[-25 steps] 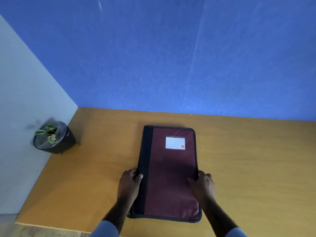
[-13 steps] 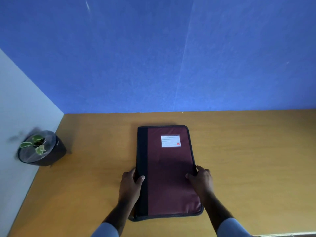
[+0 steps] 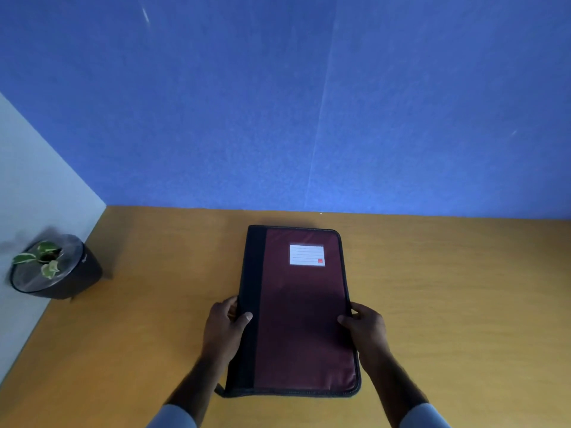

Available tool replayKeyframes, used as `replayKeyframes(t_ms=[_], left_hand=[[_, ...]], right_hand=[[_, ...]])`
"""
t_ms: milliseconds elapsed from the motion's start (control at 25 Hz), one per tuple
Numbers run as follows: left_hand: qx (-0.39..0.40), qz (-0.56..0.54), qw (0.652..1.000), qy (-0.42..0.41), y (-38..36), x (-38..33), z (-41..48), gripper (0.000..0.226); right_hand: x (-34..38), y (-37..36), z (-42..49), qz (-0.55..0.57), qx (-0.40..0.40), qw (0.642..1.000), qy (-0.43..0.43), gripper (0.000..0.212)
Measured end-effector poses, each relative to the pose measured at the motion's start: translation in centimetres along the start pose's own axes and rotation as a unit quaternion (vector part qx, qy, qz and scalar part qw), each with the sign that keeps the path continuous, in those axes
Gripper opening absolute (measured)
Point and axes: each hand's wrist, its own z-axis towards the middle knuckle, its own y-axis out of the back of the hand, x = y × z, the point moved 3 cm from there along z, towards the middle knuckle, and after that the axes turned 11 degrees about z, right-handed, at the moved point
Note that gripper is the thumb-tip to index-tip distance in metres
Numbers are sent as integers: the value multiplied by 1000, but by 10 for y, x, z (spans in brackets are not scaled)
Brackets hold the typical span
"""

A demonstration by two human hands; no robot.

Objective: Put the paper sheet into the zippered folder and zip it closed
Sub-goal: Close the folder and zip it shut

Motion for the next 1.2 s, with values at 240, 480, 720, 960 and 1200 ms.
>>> replayKeyframes(t_ms=[240, 480, 720, 960, 1200], left_hand=[[-13, 3, 1000, -13, 0, -31, 25, 54], [-14, 3, 1000, -7, -3, -41, 44, 52], [-4, -6, 1000, 7, -12, -35, 51, 48], [8, -10, 1000, 11, -14, -33, 60, 52], [27, 7, 1000, 10, -19, -27, 66, 54]], right_hand=[[32, 0, 29, 5, -6, 1000, 14, 45], [44, -7, 52, -11, -5, 1000, 10, 47], [39, -11, 63, -26, -8, 1000, 8, 45], [40, -16, 68, -38, -12, 999, 6, 42], [41, -20, 68, -63, -20, 998, 10, 37]])
